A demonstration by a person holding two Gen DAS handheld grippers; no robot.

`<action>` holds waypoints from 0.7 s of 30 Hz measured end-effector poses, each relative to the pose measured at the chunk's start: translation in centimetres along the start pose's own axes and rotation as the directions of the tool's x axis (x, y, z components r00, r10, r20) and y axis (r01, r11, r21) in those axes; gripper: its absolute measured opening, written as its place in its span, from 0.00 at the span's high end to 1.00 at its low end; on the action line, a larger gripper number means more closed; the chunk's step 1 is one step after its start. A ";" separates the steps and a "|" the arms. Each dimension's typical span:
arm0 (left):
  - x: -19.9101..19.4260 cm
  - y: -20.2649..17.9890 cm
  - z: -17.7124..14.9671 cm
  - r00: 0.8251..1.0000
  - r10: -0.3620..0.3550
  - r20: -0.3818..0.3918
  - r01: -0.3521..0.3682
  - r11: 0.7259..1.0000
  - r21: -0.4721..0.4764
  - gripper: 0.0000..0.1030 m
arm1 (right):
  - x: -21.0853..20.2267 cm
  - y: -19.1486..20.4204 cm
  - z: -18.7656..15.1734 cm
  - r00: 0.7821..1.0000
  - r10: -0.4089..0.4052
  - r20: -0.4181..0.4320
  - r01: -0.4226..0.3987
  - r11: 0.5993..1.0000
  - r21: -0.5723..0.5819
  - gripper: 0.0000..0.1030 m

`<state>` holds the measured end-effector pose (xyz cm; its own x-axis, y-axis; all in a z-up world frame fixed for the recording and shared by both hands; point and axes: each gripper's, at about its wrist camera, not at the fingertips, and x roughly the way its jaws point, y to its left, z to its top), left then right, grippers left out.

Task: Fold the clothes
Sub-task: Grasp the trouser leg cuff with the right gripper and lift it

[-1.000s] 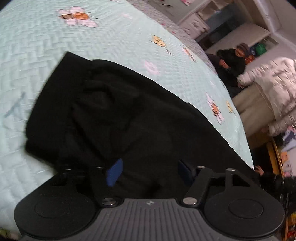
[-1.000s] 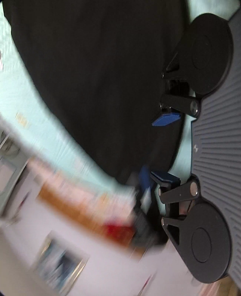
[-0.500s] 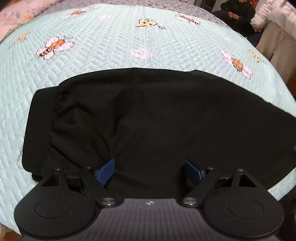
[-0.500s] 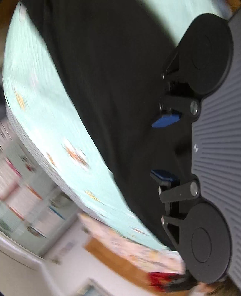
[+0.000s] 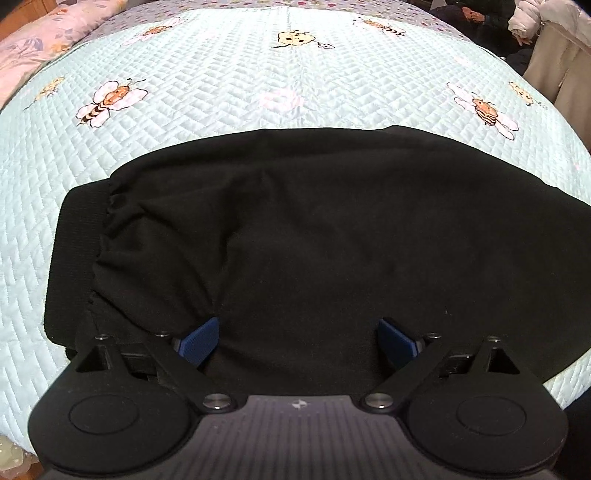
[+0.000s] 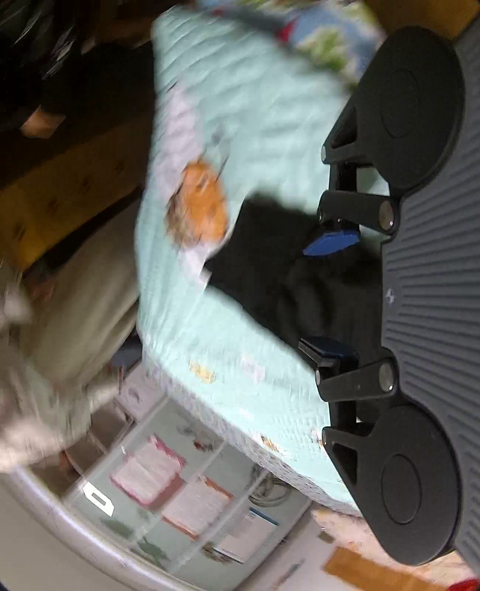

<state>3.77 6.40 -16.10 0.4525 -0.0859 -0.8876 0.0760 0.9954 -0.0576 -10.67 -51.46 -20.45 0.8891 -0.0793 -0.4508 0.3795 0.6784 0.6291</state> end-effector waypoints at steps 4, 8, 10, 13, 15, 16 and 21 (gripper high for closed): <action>0.3 -1.0 0.0 0.999 0.047 -0.008 -0.047 0.998 0.042 0.09 | 4.1 5.0 0.2 0.995 0.005 -0.097 -0.036 0.946 -0.323 0.49; 0.6 -0.9 0.1 0.999 0.047 -0.019 -0.046 0.998 0.044 0.08 | 7.9 6.9 -0.1 0.979 -0.112 -0.172 0.001 0.841 -0.540 0.51; 0.6 -0.9 0.2 0.999 0.050 -0.021 -0.049 0.998 0.045 0.08 | 9.0 6.1 0.4 0.964 -0.224 -0.146 0.096 0.799 -0.594 0.53; 0.7 -1.1 0.1 0.998 0.063 -0.021 -0.062 0.997 0.053 0.07 | 8.5 5.0 1.7 0.963 -0.235 -0.130 0.129 0.831 -0.541 0.70; 0.9 -1.3 0.2 0.997 0.071 -0.025 -0.070 0.996 0.055 0.06 | 7.9 5.6 1.9 0.976 -0.184 -0.117 0.099 0.853 -0.513 0.65; 0.9 -1.4 0.2 0.997 0.074 -0.027 -0.073 0.996 0.053 0.05 | 7.7 6.0 1.9 0.981 -0.146 -0.130 0.062 0.861 -0.505 0.64; 1.0 -1.4 0.3 0.996 0.079 -0.032 -0.077 0.996 0.042 0.04 | 11.5 5.8 2.3 0.960 -0.181 -0.211 0.055 0.867 -0.495 0.63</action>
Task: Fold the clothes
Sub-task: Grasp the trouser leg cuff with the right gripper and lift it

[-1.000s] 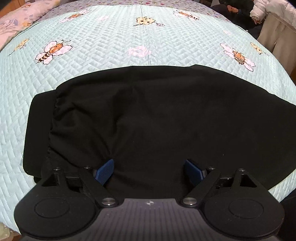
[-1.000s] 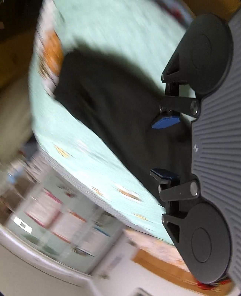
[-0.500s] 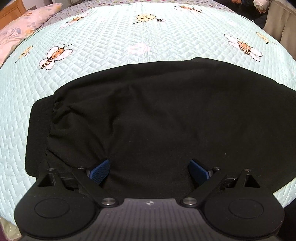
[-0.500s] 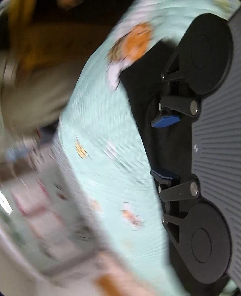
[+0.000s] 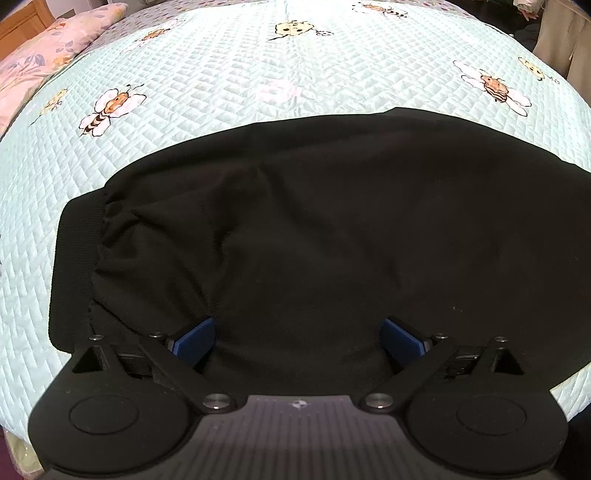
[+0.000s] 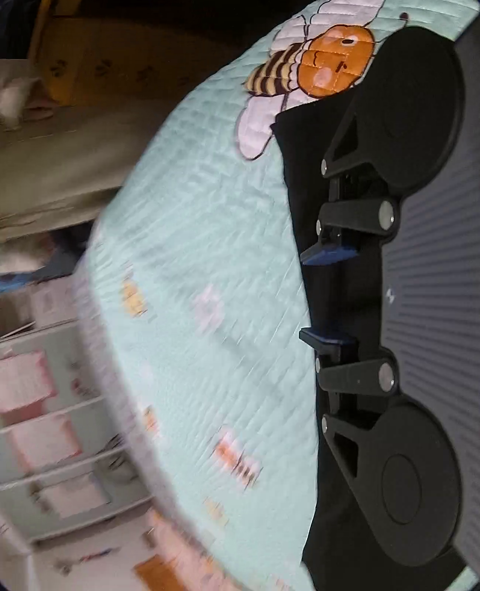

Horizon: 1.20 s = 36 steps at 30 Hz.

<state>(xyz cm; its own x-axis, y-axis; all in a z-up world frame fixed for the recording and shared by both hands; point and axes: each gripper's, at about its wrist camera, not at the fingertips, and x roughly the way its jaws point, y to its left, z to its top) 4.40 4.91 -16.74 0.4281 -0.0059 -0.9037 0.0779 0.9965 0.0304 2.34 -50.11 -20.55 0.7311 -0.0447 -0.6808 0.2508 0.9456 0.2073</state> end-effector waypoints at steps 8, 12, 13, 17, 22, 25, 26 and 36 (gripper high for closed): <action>-0.1 0.1 -0.3 1.000 0.007 0.013 -0.006 1.000 -0.009 0.02 | -4.1 -3.4 -1.3 0.967 0.000 0.254 -0.071 0.960 0.269 0.60; -1.0 0.2 -0.3 0.999 -0.001 0.044 0.002 1.000 -0.024 0.07 | -8.0 -4.8 -3.4 0.913 0.168 0.372 -0.316 0.868 0.384 0.53; -1.4 0.3 -0.4 0.998 -0.007 0.056 0.008 1.000 -0.027 0.07 | -9.1 -5.3 -4.5 0.896 0.177 0.407 -0.354 0.839 0.413 0.53; -3.0 0.5 -0.6 0.993 -0.043 0.111 0.047 0.998 -0.032 0.07 | -11.6 -7.1 -8.7 0.899 0.099 0.427 -0.326 0.802 0.500 0.44; -2.7 0.2 -0.4 0.995 -0.025 0.102 0.027 0.999 -0.020 0.07 | -13.2 -6.7 -10.7 0.918 0.022 0.395 -0.219 0.860 0.462 0.44; -2.2 0.1 -0.5 0.996 -0.021 0.082 0.024 0.999 -0.027 0.07 | -12.8 -6.5 -9.9 0.917 -0.094 0.388 -0.109 0.876 0.470 0.43; -2.1 0.1 -0.7 0.997 -0.018 0.079 0.020 0.999 -0.028 0.07 | -12.1 -6.7 -9.5 0.918 -0.136 0.371 -0.063 0.876 0.477 0.42; -2.0 0.2 -0.9 0.998 -0.015 0.062 0.017 0.999 -0.039 0.07 | -9.4 -8.1 -10.0 0.942 -0.126 0.310 -0.086 0.805 0.587 0.38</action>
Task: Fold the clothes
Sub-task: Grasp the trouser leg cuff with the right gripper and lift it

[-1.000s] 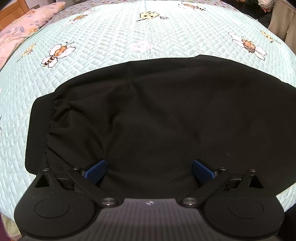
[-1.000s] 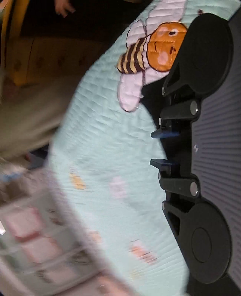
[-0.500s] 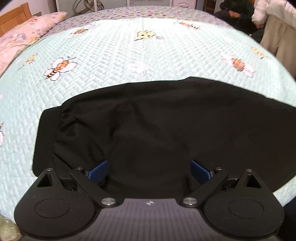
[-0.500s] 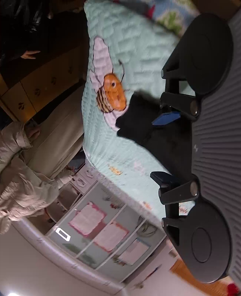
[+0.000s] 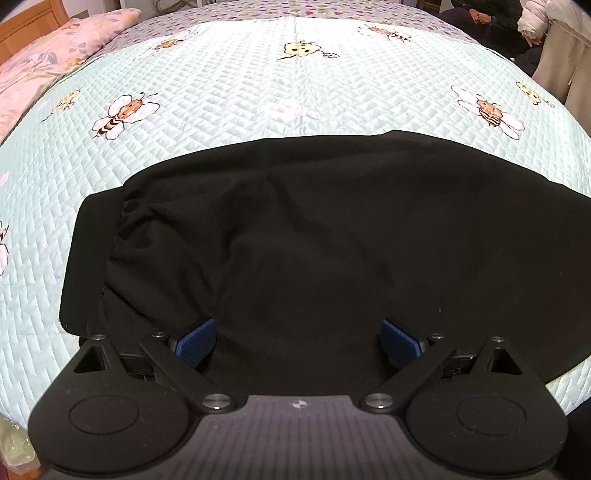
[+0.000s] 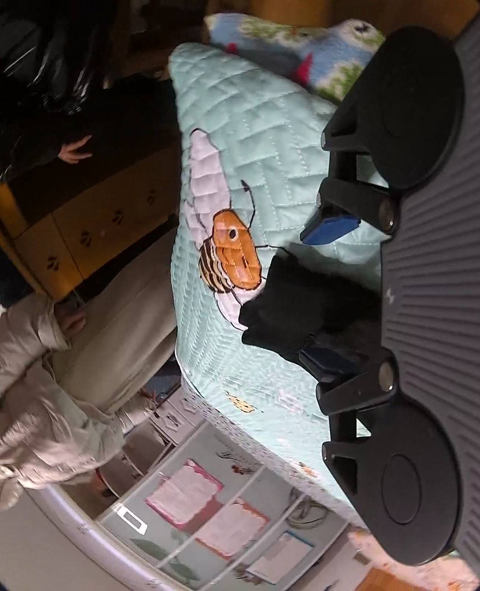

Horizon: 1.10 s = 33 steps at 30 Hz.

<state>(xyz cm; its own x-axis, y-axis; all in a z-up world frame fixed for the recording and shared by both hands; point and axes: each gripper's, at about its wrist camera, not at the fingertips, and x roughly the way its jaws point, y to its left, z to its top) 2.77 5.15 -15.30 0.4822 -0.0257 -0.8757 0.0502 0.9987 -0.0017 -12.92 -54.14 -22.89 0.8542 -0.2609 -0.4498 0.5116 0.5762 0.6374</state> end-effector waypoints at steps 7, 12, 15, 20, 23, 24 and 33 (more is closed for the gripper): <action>0.3 -0.1 -0.2 1.000 -0.003 -0.011 0.003 1.000 0.005 0.06 | 1.4 -0.4 -0.1 0.999 0.038 0.006 -0.038 0.998 0.051 0.34; 0.4 0.0 -0.1 1.000 -0.006 -0.013 0.006 1.000 0.005 0.06 | 2.4 -0.8 0.2 0.994 0.107 0.007 -0.107 0.991 0.074 0.14; 0.5 0.1 -0.2 1.000 -0.008 -0.014 0.008 1.000 0.002 0.05 | 2.7 -0.7 0.4 0.989 0.145 -0.007 -0.144 0.988 0.048 0.14; 0.5 0.4 -0.2 1.000 -0.017 -0.012 0.017 1.000 -0.002 0.05 | 3.0 -1.0 0.3 0.971 0.221 -0.088 -0.220 0.975 0.021 0.68; 0.5 0.5 -0.2 1.000 -0.021 -0.011 0.021 1.000 -0.005 0.05 | 3.4 -1.1 0.2 0.970 0.222 -0.103 -0.220 0.975 0.033 0.70; 0.5 0.5 -0.3 1.000 -0.022 -0.011 0.022 1.000 -0.003 0.05 | 3.6 -1.3 0.2 0.968 0.226 -0.104 -0.222 0.974 0.056 0.68; 0.3 0.8 -0.6 1.000 -0.030 0.008 0.030 0.999 -0.018 0.04 | 4.6 -1.1 1.2 0.965 0.217 -0.150 -0.205 0.974 0.095 0.75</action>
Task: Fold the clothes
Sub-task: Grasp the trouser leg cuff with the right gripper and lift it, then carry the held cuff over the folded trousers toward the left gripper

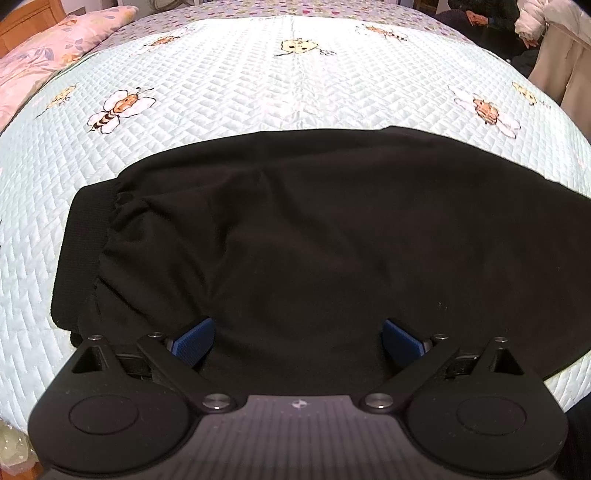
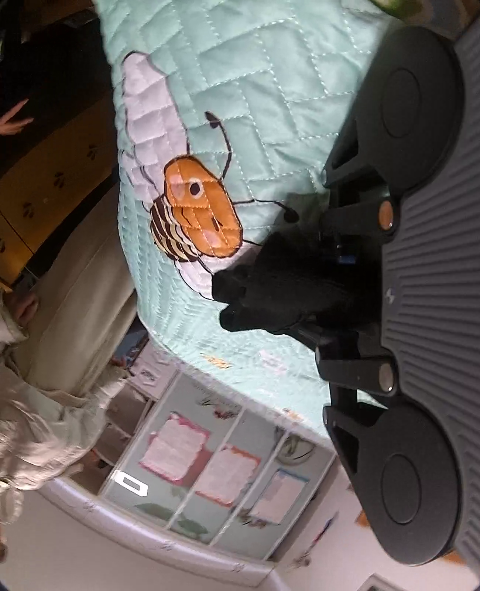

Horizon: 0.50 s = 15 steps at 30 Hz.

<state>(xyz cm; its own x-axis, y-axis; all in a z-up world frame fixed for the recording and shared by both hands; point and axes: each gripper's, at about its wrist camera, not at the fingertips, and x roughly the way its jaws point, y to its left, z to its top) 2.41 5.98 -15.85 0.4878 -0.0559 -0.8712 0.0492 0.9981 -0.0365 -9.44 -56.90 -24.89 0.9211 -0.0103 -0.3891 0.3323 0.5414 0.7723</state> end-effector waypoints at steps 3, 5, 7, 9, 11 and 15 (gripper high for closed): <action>-0.7 0.7 0.2 0.999 -0.028 0.018 0.029 0.998 -0.051 0.04 | -0.5 0.9 0.1 1.000 -0.025 0.007 0.025 0.999 -0.030 0.77; -1.1 0.9 0.3 0.999 -0.031 0.029 0.033 0.997 -0.067 0.04 | -0.8 1.1 0.1 0.999 -0.025 0.021 0.025 1.000 -0.017 0.78; -1.5 0.8 0.4 0.999 -0.024 0.030 0.026 0.998 -0.061 0.04 | -1.2 1.3 0.1 0.999 -0.017 0.036 0.017 1.000 0.006 0.78; -1.6 0.7 0.5 1.000 -0.006 0.021 0.007 0.999 -0.047 0.04 | -1.4 1.5 0.0 0.999 -0.014 0.043 0.013 1.000 0.023 0.78; -1.4 0.4 0.5 1.000 0.010 0.001 -0.010 0.999 -0.038 0.04 | -1.6 1.9 0.0 0.999 -0.016 0.047 0.014 1.000 0.027 0.78; -0.8 0.1 0.2 0.999 0.026 -0.026 -0.027 0.999 -0.036 0.04 | -2.2 4.4 0.0 0.998 -0.034 0.046 0.037 0.998 -0.047 0.78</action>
<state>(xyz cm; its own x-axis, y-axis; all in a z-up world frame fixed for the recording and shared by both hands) 2.22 6.11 -15.06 0.4663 -0.0291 -0.8842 0.0050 0.9995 -0.0303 -10.00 -54.48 -20.71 0.9175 -0.0674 -0.3921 0.3558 0.5800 0.7328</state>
